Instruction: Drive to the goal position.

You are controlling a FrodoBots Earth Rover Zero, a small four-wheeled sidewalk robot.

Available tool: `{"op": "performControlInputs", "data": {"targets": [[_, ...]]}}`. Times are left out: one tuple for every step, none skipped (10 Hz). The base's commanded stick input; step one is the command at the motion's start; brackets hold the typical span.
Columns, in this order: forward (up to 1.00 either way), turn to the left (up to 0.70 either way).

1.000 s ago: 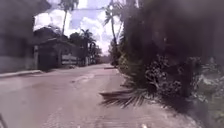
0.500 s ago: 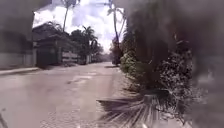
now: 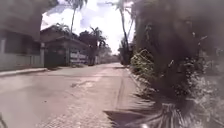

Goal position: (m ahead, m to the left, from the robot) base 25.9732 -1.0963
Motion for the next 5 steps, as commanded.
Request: {"op": "performControlInputs", "data": {"targets": [[0.7,0.0],[0.7,0.0],[0.7,0.0],[0.7,0.0],[0.7,-0.02]]}}
